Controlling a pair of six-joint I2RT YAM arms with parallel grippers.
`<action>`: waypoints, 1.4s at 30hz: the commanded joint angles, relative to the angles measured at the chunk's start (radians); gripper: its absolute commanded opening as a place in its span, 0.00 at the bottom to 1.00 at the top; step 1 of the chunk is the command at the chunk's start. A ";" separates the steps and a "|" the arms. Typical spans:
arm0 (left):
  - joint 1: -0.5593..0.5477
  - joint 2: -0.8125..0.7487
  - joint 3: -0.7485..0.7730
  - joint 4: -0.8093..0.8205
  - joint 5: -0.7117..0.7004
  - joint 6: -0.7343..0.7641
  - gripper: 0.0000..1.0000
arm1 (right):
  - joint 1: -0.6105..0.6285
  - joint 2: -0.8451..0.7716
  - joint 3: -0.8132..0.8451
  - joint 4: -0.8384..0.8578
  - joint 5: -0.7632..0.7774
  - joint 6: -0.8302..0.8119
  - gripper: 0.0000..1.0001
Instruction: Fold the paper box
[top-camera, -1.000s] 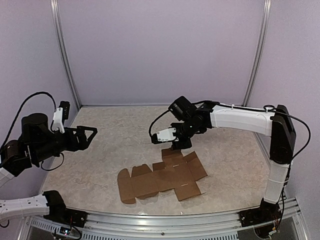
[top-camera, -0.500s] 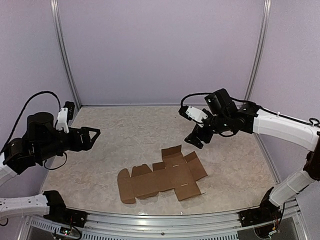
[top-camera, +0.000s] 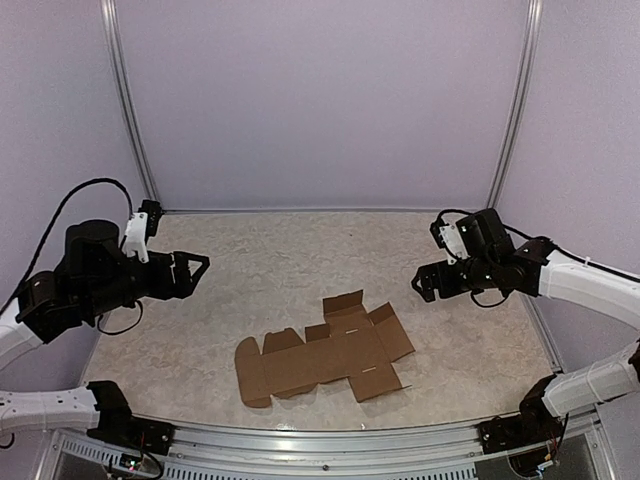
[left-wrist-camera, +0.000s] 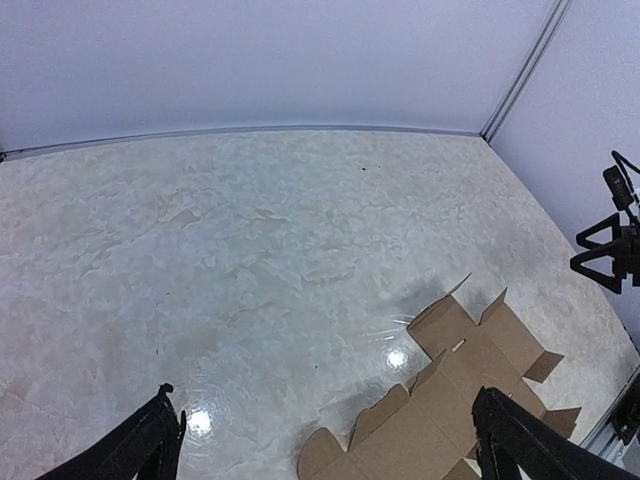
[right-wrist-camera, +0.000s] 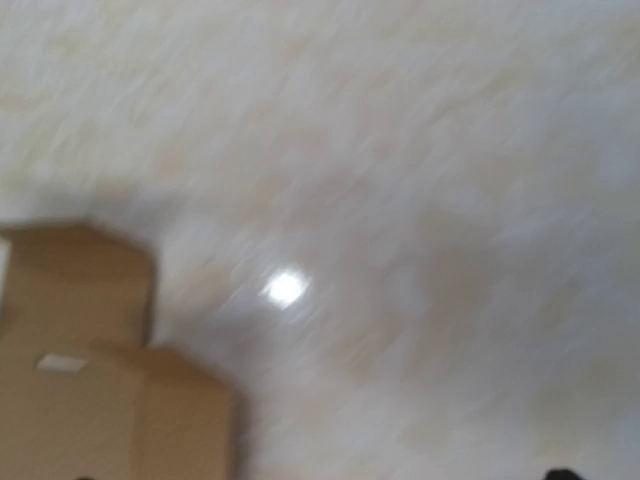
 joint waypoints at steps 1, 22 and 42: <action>0.009 0.012 -0.003 0.024 0.020 0.011 0.99 | -0.006 0.015 -0.062 -0.007 -0.193 0.131 0.91; 0.006 0.028 -0.029 0.033 0.058 -0.037 0.99 | -0.091 0.247 -0.248 0.285 -0.552 0.298 0.67; 0.003 0.030 -0.025 0.013 0.035 -0.049 0.99 | -0.112 0.349 -0.302 0.501 -0.723 0.316 0.21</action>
